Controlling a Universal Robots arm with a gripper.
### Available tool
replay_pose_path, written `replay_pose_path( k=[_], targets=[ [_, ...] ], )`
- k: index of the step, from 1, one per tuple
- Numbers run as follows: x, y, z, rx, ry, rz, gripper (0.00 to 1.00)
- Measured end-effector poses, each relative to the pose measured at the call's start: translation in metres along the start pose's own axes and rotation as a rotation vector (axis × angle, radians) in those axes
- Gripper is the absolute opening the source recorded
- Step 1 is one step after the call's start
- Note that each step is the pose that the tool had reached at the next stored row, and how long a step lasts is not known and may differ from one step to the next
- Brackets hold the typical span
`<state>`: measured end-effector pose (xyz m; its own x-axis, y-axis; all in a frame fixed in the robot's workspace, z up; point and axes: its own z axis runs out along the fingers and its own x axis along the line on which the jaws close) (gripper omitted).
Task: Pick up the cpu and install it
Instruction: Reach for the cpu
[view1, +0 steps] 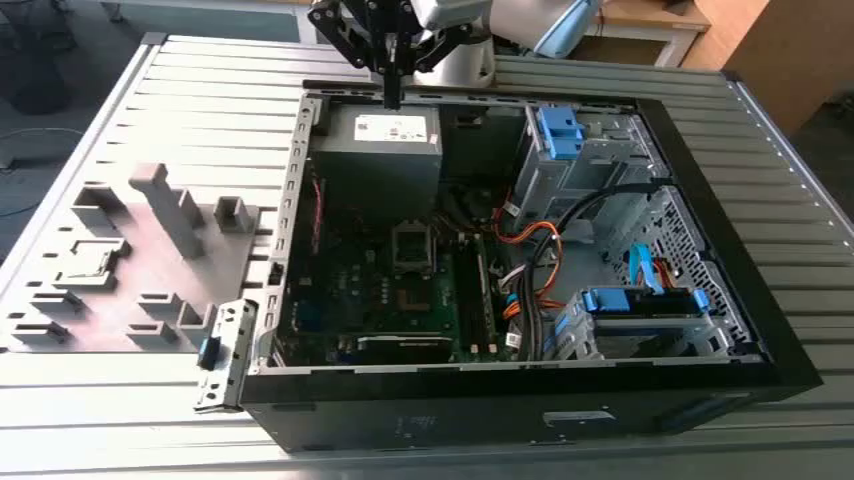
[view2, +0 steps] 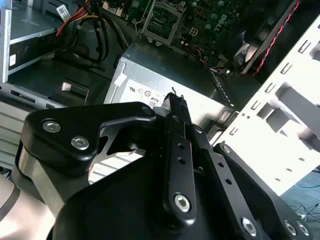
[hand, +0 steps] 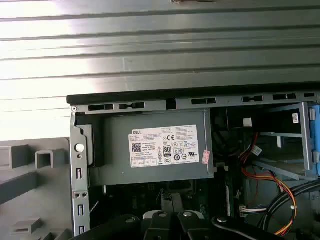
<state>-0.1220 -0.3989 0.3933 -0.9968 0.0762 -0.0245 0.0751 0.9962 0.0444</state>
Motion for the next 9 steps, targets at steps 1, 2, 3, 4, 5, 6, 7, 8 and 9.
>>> replay_pose_path(
  k=[1,2,3,4,5,6,7,8,9],
  targets=[
    [0.0,0.0,0.0,0.0,0.0,0.0,0.11],
    [0.0,0.0,0.0,0.0,0.0,0.0,0.11],
    [0.0,0.0,0.0,0.0,0.0,0.0,0.11],
    [0.0,0.0,0.0,0.0,0.0,0.0,0.11],
    [0.0,0.0,0.0,0.0,0.0,0.0,0.11],
    [0.0,0.0,0.0,0.0,0.0,0.0,0.11],
    [0.0,0.0,0.0,0.0,0.0,0.0,0.11],
    [0.0,0.0,0.0,0.0,0.0,0.0,0.11],
    [0.0,0.0,0.0,0.0,0.0,0.0,0.11]
  ],
)
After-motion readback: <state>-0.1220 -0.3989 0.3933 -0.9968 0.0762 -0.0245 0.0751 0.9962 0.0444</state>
